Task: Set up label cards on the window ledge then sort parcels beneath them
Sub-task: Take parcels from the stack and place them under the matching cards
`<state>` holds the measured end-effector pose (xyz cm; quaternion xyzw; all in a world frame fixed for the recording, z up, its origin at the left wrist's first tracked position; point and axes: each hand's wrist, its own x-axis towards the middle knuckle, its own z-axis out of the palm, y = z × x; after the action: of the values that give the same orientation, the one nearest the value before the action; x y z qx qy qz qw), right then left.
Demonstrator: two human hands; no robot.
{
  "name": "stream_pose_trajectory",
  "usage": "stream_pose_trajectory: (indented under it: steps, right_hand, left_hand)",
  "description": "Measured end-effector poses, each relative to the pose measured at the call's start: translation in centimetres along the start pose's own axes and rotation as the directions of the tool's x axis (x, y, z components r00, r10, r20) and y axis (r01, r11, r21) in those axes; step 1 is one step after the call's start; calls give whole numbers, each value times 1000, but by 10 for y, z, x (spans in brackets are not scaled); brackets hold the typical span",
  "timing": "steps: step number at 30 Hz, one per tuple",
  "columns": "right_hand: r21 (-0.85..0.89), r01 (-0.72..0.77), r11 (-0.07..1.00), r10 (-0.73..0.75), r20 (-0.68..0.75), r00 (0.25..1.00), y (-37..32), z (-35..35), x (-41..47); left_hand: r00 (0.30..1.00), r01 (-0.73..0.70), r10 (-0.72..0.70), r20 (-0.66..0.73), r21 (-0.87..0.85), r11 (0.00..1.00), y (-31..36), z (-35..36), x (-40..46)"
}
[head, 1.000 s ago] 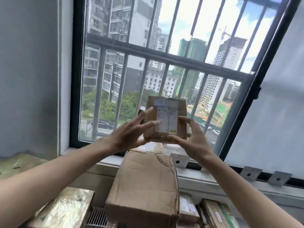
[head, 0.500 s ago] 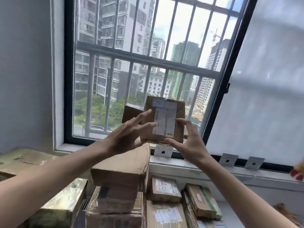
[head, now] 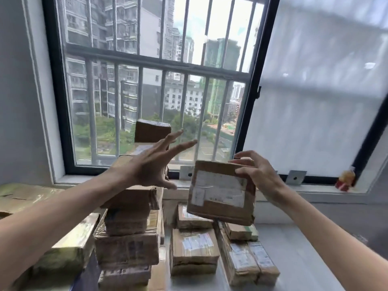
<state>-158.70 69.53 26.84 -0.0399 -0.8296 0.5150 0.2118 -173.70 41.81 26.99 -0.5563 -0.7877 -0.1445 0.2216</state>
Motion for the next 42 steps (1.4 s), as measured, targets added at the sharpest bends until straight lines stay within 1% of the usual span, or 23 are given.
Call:
stream_pose_trajectory:
  steps: [2, 3, 6, 10, 12, 17, 20, 22, 23, 24, 25, 26, 27, 28, 31, 33, 35, 38, 40, 42]
  right_hand:
    - [-65, -13, 998, 16, 52, 998, 2, -7, -10]
    - [-70, -21, 997, 26, 60, 998, 3, -9, -13]
    - [-71, -28, 997, 34, 74, 997, 8, -9, -19]
    - [-52, -71, 996, 75, 87, 993, 21, -8, -16]
    - [-23, -87, 996, 89, 92, 992, 29, -7, -11]
    - [34, -143, 989, 140, 75, 987, 49, -4, 8]
    - [50, -174, 983, 170, 70, 983, 58, -3, 17]
    - [59, -216, 975, 215, 26, 976, 70, -3, 18]
    - [18, -238, 971, 238, -9, 971, 77, -3, 16]
    - [-77, -257, 963, 255, -43, 966, 86, -6, 13]
    - [-209, -267, 941, 260, -59, 964, 94, -11, 8]
    - [-339, -258, 905, 258, -48, 965, 102, -17, 1]
    - [-431, -231, 873, 252, -7, 968, 110, -24, -4]
    - [-481, -204, 853, 259, 50, 965, 117, -30, -10]
    - [-577, -191, 794, 373, 215, 903, 132, -41, -20]
    - [-669, -149, 728, 429, 276, 860, 141, -42, -23]
    - [-730, -93, 677, 457, 317, 831, 150, -44, -22]
    - [-778, -43, 627, 458, 324, 828, 164, -58, -20]
    - [-777, -5, 630, 417, 333, 845, 171, -76, -19]
    - [-782, 50, 621, 377, 354, 856, 176, -98, -19]
  left_hand:
    - [985, -7, 8, 175, -9, 1000, 20, 4, 3]
    - [974, -26, 34, 222, -40, 999, 28, 9, 5]
    - [960, -79, 121, 253, -171, 982, 45, 33, 7]
    - [954, -138, 176, 243, -165, 977, 49, 59, 8]
    - [951, -137, 170, 258, -139, 981, 48, 64, 11]
    - [929, -98, 131, 347, -111, 989, 37, 79, 22]
    - [910, -39, 73, 408, -90, 995, 34, 93, 30]
    - [896, -16, 41, 443, -60, 998, 39, 106, 36]
    - [888, -16, 40, 457, -56, 998, 44, 113, 41]
    - [879, -17, 42, 475, -56, 998, 49, 122, 46]
    - [866, -17, 43, 498, -55, 998, 54, 130, 52]
    - [852, -17, 41, 522, -50, 999, 59, 138, 58]
    - [837, -13, 34, 547, -44, 999, 62, 146, 63]
    - [818, -5, 29, 574, -43, 999, 64, 153, 68]
    - [746, 29, 31, 666, -78, 997, 69, 169, 80]
    - [708, 39, 34, 705, -87, 995, 73, 173, 89]
    - [694, 39, 32, 720, -82, 996, 77, 175, 101]
    - [681, 56, 26, 732, -87, 995, 87, 178, 119]
    - [678, 82, 13, 735, -94, 992, 98, 183, 131]
    - [689, 101, 10, 725, -109, 989, 112, 189, 142]
